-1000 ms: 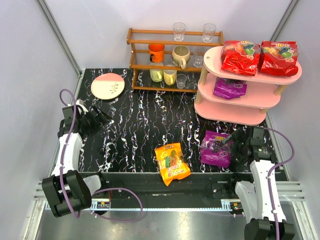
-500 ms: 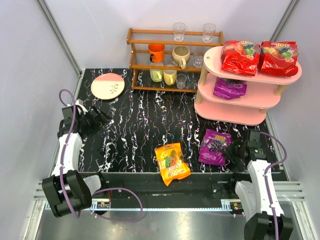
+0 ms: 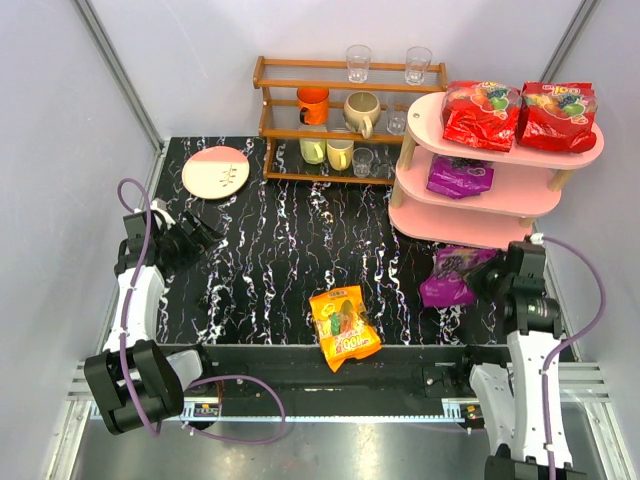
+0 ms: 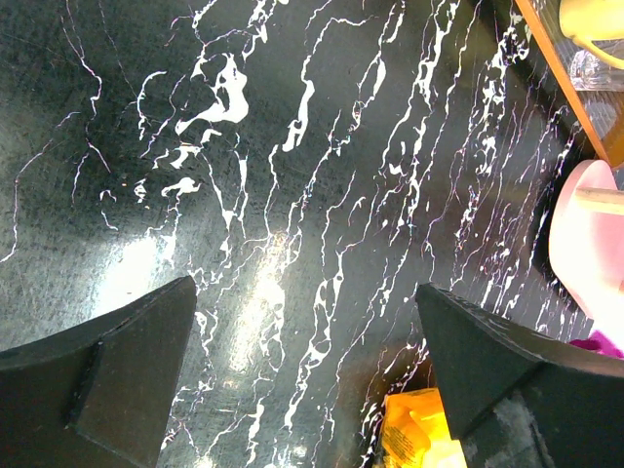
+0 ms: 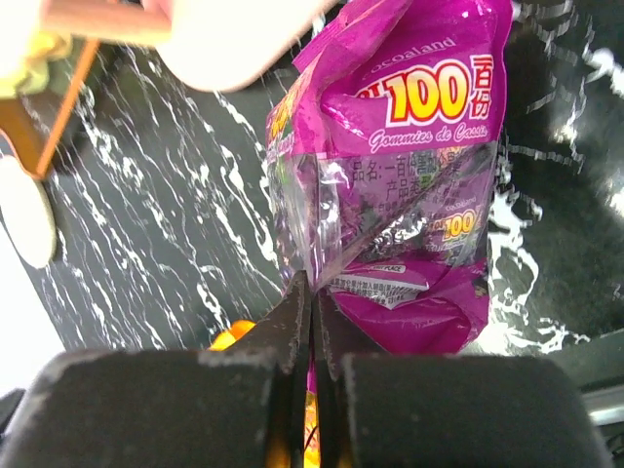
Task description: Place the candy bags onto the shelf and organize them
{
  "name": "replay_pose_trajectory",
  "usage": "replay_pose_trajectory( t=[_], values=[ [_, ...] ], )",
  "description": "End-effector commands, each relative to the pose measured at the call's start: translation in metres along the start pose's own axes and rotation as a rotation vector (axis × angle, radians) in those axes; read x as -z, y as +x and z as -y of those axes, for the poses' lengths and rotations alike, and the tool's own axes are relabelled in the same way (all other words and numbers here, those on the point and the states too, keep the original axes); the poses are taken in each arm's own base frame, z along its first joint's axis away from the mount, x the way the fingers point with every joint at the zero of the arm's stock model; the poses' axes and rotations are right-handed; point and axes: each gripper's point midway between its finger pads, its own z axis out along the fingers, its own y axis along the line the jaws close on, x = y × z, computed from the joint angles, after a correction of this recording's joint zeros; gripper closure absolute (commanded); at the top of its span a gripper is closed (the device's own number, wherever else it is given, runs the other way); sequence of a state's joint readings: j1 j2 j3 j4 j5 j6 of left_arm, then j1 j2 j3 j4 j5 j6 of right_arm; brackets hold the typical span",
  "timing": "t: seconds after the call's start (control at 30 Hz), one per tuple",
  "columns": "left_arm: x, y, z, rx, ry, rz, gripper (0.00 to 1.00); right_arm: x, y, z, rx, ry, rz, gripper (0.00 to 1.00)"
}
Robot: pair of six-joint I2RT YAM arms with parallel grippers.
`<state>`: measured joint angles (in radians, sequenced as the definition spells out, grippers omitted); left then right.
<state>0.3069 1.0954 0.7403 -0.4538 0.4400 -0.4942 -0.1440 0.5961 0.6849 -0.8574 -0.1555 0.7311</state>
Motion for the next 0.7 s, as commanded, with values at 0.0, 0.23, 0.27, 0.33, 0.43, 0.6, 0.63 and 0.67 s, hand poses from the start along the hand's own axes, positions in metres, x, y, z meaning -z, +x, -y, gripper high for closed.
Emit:
replay_pose_trajectory(
  t=[0.0,0.23,0.27,0.33,0.43,0.6,0.63,0.67],
  values=[
    [0.002,-0.014,0.012,-0.024,0.049,0.036,0.01,0.031,-0.087,-0.062,0.028,-0.098,0.285,1.00],
    [0.003,-0.016,0.013,-0.029,0.049,0.044,0.01,0.088,-0.148,-0.094,0.091,-0.095,0.512,1.00],
    [0.003,-0.016,0.012,-0.028,0.048,0.045,0.01,0.093,-0.152,-0.096,0.098,-0.091,0.529,1.00],
    [0.003,-0.016,0.012,-0.028,0.048,0.045,0.01,0.109,-0.166,-0.104,0.114,-0.090,0.581,1.00],
    [0.003,-0.015,0.012,-0.026,0.048,0.042,0.01,0.120,-0.180,-0.112,0.156,-0.080,0.632,1.00],
    [0.003,-0.015,0.013,-0.027,0.054,0.040,0.01,0.120,-0.199,-0.127,0.232,-0.078,0.659,1.00],
    [0.003,-0.015,0.012,-0.026,0.052,0.040,0.01,0.118,-0.201,-0.129,0.255,-0.074,0.654,1.00],
    [0.002,-0.015,0.013,-0.024,0.055,0.036,0.01,0.118,-0.202,-0.133,0.266,-0.085,0.653,1.00]
  ],
)
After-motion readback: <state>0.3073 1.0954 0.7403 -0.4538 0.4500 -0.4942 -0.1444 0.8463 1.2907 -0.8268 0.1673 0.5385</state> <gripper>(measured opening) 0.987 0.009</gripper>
